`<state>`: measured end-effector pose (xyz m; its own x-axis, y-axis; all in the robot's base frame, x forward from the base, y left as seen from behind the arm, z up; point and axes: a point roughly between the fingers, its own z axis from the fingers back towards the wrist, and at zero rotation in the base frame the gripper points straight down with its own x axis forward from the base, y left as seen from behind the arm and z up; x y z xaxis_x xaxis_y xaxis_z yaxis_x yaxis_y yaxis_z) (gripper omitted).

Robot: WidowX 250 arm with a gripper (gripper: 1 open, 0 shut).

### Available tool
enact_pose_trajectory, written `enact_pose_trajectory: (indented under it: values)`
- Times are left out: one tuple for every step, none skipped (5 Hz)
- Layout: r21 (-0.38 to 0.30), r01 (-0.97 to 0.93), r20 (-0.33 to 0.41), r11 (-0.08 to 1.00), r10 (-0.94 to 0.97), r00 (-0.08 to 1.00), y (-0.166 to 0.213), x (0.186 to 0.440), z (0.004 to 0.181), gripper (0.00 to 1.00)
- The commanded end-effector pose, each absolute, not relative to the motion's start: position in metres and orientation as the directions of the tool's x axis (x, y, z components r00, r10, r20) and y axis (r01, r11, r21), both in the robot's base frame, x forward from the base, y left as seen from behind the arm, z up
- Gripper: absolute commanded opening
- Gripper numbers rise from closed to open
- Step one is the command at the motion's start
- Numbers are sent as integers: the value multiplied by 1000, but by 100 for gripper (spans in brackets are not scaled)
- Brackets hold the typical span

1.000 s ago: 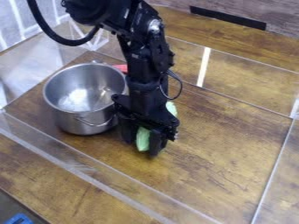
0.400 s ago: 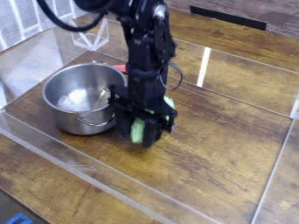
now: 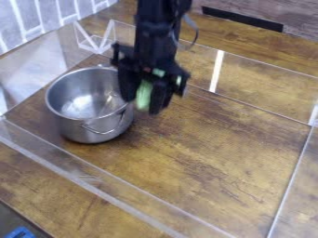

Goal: Put the green object in the silver pot

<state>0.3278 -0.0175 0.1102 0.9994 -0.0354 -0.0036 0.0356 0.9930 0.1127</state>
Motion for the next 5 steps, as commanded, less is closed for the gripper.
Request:
enact_pose_trajectory:
  values:
    - [146,-3,105,989,-13,994,-12,329,166,0]
    - [169,-33,121,985,12,993,2,324,166,0]
    - [178,-72,124,981,50,991,17,312,162,0]
    - [186,-93,130,978,69,989,40,307,155,0]
    - [188,-109,141,976,83,986,57,301,149,0]
